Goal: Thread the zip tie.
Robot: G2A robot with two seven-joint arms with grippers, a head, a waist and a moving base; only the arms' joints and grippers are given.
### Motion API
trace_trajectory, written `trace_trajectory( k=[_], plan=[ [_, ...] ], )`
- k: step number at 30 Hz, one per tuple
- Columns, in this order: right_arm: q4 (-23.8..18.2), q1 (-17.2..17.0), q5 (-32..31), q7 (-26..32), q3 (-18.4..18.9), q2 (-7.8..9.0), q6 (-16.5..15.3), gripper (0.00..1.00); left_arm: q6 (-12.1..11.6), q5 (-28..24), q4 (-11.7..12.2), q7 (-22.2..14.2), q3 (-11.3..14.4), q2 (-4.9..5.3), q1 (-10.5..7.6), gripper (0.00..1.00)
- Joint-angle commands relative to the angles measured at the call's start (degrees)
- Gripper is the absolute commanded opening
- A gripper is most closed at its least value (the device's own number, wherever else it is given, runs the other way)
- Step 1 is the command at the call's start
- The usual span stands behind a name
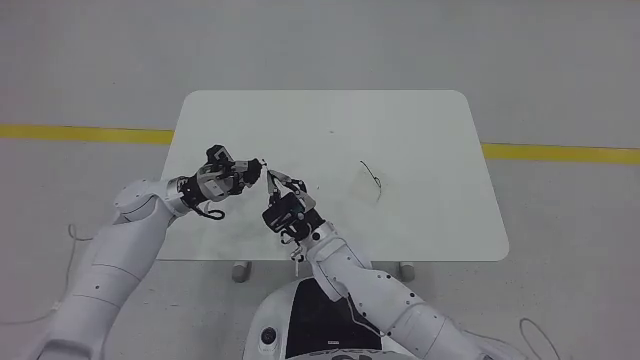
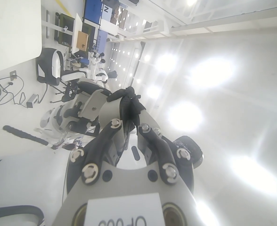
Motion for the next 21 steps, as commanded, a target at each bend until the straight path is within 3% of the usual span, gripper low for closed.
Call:
trace_trajectory(
  k=[1, 7, 21],
  plan=[
    [0.11, -0.09, -0.23, -0.11, 0.18, -0.12, 0.03, 0.00, 0.06, 0.06, -0.01, 0.02, 0.05, -0.01, -0.04, 0.00],
    [1.95, 1.50, -1.13, -1.10, -1.20, 0.11, 2.74, 0.00, 0.18, -0.01, 0.35, 0.26, 0.09, -0.07, -0.27, 0.00],
    [3.29, 6.01, -1.13, 0.23, -5.83, 2.86, 2.81, 0.00, 0.24, -0.15, 1.20, 0.36, 0.37, -0.23, -0.77, 0.00]
  ],
)
